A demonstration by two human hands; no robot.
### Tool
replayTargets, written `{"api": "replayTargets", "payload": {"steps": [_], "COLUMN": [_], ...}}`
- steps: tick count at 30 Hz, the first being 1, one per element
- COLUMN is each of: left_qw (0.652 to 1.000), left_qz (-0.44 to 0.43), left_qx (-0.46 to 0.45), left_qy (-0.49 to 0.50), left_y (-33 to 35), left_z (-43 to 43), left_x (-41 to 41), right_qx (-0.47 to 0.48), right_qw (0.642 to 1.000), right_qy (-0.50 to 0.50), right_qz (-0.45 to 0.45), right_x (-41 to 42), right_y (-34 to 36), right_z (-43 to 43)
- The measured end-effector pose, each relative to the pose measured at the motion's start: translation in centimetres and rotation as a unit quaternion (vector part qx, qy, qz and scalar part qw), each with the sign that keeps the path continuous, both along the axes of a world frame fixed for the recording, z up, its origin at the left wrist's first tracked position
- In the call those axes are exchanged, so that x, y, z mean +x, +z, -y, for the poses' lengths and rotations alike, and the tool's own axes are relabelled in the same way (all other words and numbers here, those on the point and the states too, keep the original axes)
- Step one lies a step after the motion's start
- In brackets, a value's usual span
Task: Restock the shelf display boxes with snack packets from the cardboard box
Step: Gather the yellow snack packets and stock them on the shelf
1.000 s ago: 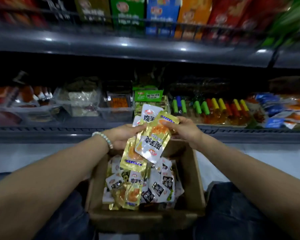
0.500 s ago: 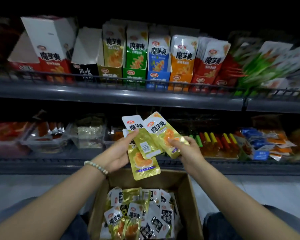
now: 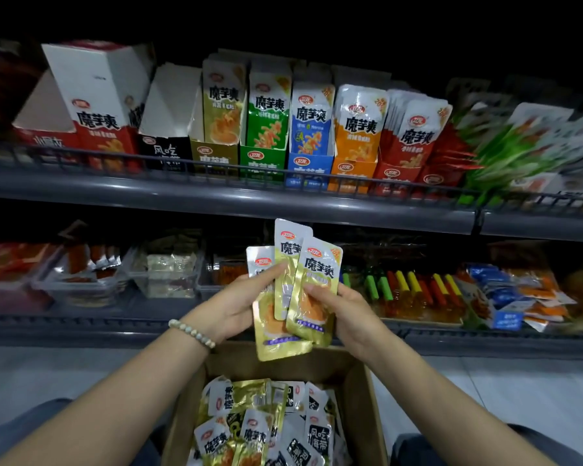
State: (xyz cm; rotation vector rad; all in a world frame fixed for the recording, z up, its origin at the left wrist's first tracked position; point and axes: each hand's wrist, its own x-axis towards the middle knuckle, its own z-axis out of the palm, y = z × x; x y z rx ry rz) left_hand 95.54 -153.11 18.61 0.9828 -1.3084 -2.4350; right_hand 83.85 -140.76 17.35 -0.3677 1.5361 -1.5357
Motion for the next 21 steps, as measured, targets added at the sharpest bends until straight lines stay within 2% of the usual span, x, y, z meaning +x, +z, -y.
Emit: {"api": "replayTargets", "payload": {"steps": [2,4,12,15,21], "left_qw": [0.999,0.999,1.0,0.998,0.996], "left_qz": [-0.032,-0.043,0.01,0.024,0.03], "left_qx": [0.033,0.028,0.012,0.031,0.063], "left_qy": [-0.007,-0.012,0.008,0.047,0.05], "left_y": [0.3,0.3,0.3,0.2,1.1], "left_z": [0.3,0.5,0.7,0.7,1.0], "left_x": [0.0,0.0,0.5,0.6,1.1], "right_qx": [0.001,0.001,0.016,0.027,0.021], "right_qw": [0.999,0.999,1.0,0.999,0.999], "right_qy": [-0.013,-0.021,-0.009,-0.022,-0.022], "right_qz": [0.045,0.045,0.022,0.04,-0.027], "right_x": [-0.4,-0.9,-1.1,-1.1,-1.2], "right_y": [0.1,0.2,0.3,0.3,1.0], "right_z": [0.1,0.0,0.1,0.1,-0.3]}}
